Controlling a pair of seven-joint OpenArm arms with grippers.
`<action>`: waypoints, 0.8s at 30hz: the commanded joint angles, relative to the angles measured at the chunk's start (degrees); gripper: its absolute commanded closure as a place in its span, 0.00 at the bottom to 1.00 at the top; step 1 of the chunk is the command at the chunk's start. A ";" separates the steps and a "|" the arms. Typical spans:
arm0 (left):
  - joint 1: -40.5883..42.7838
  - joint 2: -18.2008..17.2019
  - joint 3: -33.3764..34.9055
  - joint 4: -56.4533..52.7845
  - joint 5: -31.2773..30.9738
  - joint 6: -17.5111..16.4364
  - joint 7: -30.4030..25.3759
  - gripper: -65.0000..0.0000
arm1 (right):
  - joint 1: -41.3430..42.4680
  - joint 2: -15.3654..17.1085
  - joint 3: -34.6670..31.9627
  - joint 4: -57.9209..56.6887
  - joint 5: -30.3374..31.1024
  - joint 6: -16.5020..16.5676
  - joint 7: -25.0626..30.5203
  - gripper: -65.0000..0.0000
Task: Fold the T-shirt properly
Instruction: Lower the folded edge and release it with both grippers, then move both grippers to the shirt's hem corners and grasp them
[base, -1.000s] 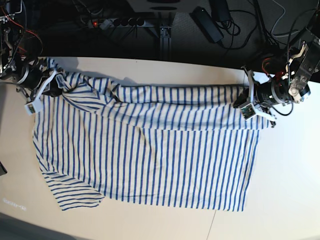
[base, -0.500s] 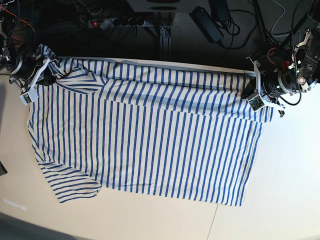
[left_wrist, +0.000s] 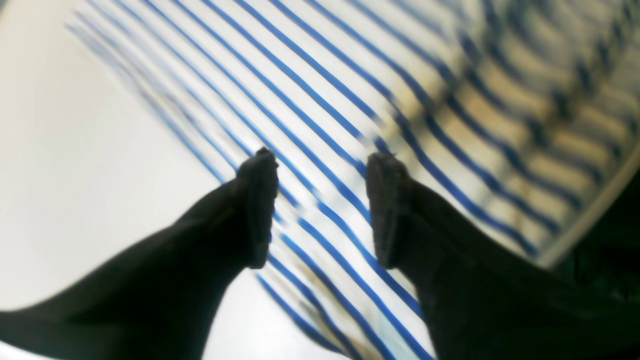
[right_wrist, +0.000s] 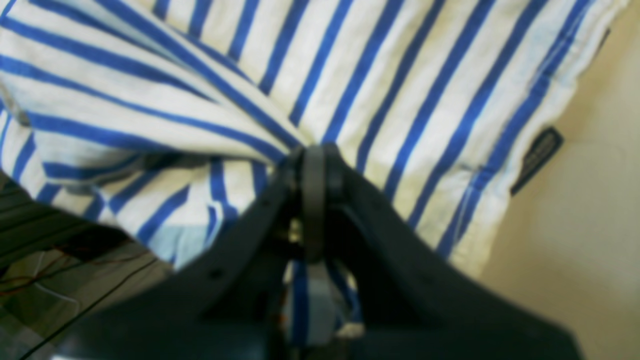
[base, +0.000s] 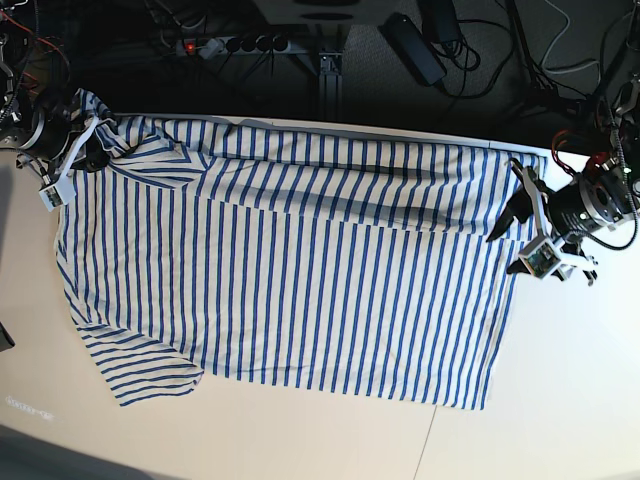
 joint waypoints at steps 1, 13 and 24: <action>-2.49 -0.94 -1.14 0.28 -1.36 0.72 -1.44 0.45 | 0.13 1.36 0.61 0.48 -0.59 3.48 0.39 1.00; -31.80 9.97 -1.11 -32.11 -11.47 6.69 1.99 0.45 | 0.15 1.20 0.61 0.42 -0.61 3.48 1.05 1.00; -53.81 20.68 -1.11 -80.78 -12.79 5.16 -1.36 0.45 | 0.13 1.22 0.61 0.33 -0.59 3.48 0.79 1.00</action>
